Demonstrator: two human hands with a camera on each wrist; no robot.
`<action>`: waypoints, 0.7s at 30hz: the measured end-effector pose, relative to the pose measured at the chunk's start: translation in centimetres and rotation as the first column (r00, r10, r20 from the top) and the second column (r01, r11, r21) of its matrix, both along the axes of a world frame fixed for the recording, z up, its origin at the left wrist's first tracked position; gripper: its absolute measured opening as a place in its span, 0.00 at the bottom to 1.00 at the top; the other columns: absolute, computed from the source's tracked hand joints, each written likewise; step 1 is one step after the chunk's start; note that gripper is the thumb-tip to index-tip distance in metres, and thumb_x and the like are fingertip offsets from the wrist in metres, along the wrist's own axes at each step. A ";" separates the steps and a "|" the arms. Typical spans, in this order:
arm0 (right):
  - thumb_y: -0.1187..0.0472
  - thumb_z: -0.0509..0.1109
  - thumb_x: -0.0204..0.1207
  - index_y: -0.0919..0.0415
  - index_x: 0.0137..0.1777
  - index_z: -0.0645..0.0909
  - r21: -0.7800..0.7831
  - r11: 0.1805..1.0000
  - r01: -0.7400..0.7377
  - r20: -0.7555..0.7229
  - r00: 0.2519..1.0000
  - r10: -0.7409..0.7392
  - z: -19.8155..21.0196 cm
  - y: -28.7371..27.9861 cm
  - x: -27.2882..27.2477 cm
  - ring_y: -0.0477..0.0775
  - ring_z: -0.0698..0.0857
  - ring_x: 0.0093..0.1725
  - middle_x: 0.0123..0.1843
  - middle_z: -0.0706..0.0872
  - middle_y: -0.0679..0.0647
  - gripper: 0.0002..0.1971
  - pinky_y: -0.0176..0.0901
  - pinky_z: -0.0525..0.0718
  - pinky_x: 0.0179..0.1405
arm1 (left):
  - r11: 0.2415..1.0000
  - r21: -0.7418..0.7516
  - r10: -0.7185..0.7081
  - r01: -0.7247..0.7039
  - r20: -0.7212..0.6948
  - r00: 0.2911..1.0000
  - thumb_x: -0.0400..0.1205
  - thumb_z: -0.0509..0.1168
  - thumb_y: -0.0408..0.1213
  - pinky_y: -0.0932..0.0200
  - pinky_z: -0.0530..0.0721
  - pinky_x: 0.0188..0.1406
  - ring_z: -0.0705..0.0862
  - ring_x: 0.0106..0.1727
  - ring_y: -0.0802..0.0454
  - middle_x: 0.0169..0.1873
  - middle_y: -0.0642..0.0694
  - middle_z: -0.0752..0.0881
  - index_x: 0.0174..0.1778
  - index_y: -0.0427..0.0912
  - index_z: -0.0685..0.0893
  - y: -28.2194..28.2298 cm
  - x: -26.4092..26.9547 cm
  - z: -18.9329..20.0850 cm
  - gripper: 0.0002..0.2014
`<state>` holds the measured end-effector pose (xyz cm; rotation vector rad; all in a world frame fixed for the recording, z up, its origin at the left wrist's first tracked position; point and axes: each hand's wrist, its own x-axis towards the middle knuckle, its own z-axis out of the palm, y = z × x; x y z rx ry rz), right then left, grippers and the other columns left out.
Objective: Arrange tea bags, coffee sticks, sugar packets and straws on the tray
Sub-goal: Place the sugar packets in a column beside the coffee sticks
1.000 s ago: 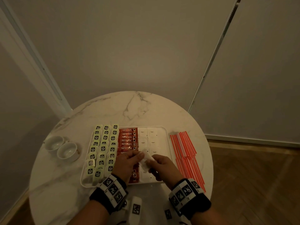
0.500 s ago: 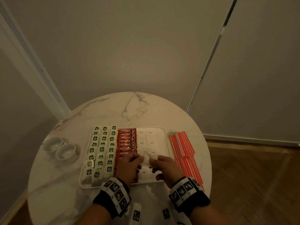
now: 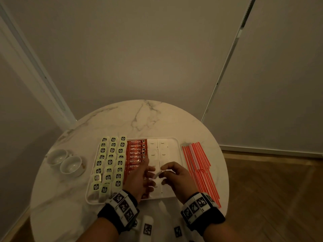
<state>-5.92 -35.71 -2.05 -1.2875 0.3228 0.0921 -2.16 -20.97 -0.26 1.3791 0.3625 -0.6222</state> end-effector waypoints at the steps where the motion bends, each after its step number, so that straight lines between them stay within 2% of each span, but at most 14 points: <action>1: 0.79 0.64 0.74 0.68 0.43 0.82 -0.007 1.000 0.018 0.020 1.000 -0.018 -0.1 0.0 0.0 0.57 0.86 0.43 0.44 0.87 0.58 0.09 0.46 0.85 0.43 | 0.999 -0.048 -0.028 0.024 -0.081 0.996 0.82 0.63 0.53 0.54 0.79 0.31 0.81 0.32 0.46 0.38 0.38 0.85 0.52 0.35 0.84 0.0 -0.2 0.0 0.21; 3: 0.80 0.64 0.73 0.66 0.40 0.82 0.019 0.999 0.038 0.040 0.998 -0.039 -0.4 0.1 0.1 0.60 0.87 0.48 0.50 0.87 0.58 0.10 0.48 0.85 0.47 | 0.991 -0.129 -0.058 0.040 -0.135 0.989 0.81 0.67 0.44 0.54 0.81 0.31 0.82 0.33 0.46 0.38 0.38 0.85 0.53 0.35 0.84 -0.1 -0.5 0.1 0.14; 6: 0.79 0.64 0.74 0.65 0.41 0.83 -0.007 0.999 0.036 0.020 0.999 -0.036 -1.0 -0.1 0.1 0.64 0.87 0.52 0.57 0.86 0.61 0.11 0.49 0.86 0.49 | 0.989 -0.143 0.010 -0.020 -0.070 0.997 0.79 0.67 0.30 0.53 0.83 0.36 0.82 0.34 0.48 0.37 0.40 0.86 0.48 0.33 0.84 -0.1 -0.6 -0.3 0.05; 9: 0.75 0.65 0.76 0.62 0.56 0.83 0.005 0.997 0.074 -0.044 0.996 -0.074 -1.3 -0.3 -0.1 0.61 0.87 0.46 0.54 0.87 0.63 0.13 0.49 0.86 0.44 | 1.000 -0.022 0.014 -0.014 0.004 1.000 0.78 0.69 0.30 0.46 0.86 0.47 0.85 0.36 0.47 0.39 0.41 0.87 0.48 0.35 0.84 -0.2 -0.6 -1.1 0.05; 10: 0.73 0.67 0.77 0.58 0.60 0.81 0.033 0.995 0.096 -0.062 0.994 -0.094 -1.5 -0.2 -0.2 0.60 0.87 0.44 0.50 0.87 0.64 0.15 0.50 0.86 0.44 | 1.000 0.004 0.008 -0.008 0.025 1.000 0.78 0.69 0.30 0.48 0.87 0.46 0.87 0.37 0.47 0.39 0.41 0.88 0.47 0.35 0.84 -0.3 -0.7 -1.3 0.04; 12: 0.70 0.71 0.76 0.57 0.60 0.80 -0.012 0.994 0.112 -0.081 0.990 -0.113 -1.7 0.0 -0.2 0.57 0.88 0.42 0.44 0.89 0.60 0.14 0.49 0.87 0.42 | 0.998 0.056 -0.027 0.024 0.065 0.998 0.79 0.69 0.30 0.58 0.87 0.32 0.89 0.37 0.47 0.39 0.40 0.89 0.46 0.35 0.84 -0.6 -0.9 -1.5 0.03; 13: 0.70 0.71 0.76 0.59 0.56 0.81 -0.093 0.991 0.100 -0.079 0.991 -0.108 -1.8 0.0 -0.2 0.56 0.88 0.41 0.42 0.90 0.57 0.11 0.46 0.86 0.41 | 0.996 0.081 -0.053 0.047 0.082 0.995 0.79 0.69 0.31 0.63 0.84 0.27 0.89 0.36 0.48 0.39 0.40 0.90 0.45 0.35 0.84 -0.7 -1.1 -1.5 0.03; 15: 0.70 0.71 0.76 0.61 0.44 0.84 -0.224 0.972 0.066 -0.073 0.994 -0.084 -2.0 -0.2 -0.2 0.53 0.86 0.37 0.35 0.89 0.52 0.04 0.42 0.84 0.37 | 0.992 0.105 -0.078 0.066 0.111 0.991 0.79 0.69 0.33 0.67 0.80 0.24 0.89 0.35 0.49 0.39 0.39 0.90 0.45 0.37 0.85 -1.1 -1.3 -1.6 0.03; 17: 0.70 0.70 0.76 0.60 0.37 0.84 -0.252 0.967 0.041 -0.098 0.993 -0.068 -2.2 -0.4 -0.1 0.51 0.83 0.34 0.31 0.86 0.50 0.08 0.42 0.82 0.35 | 0.986 0.152 -0.083 0.062 0.138 0.987 0.80 0.69 0.36 0.69 0.79 0.23 0.88 0.36 0.50 0.39 0.42 0.90 0.45 0.39 0.87 -1.3 -1.2 -1.7 0.05; 19: 0.67 0.69 0.77 0.62 0.38 0.85 -0.236 0.971 0.029 -0.153 0.986 -0.067 -2.4 -0.5 -0.2 0.51 0.82 0.34 0.31 0.85 0.52 0.07 0.42 0.80 0.34 | 0.981 0.186 -0.081 0.053 0.145 0.986 0.80 0.69 0.35 0.70 0.78 0.21 0.87 0.36 0.50 0.38 0.43 0.89 0.43 0.38 0.87 -1.3 -1.1 -1.9 0.04; 21: 0.64 0.70 0.78 0.62 0.45 0.86 -0.218 0.975 0.034 -0.208 0.975 -0.080 -2.9 -0.5 -0.4 0.50 0.83 0.35 0.33 0.86 0.53 0.04 0.41 0.80 0.33 | 0.970 0.236 -0.094 0.057 0.148 0.984 0.79 0.70 0.34 0.70 0.78 0.21 0.87 0.36 0.50 0.38 0.42 0.89 0.39 0.38 0.86 -1.4 -0.9 -2.2 0.05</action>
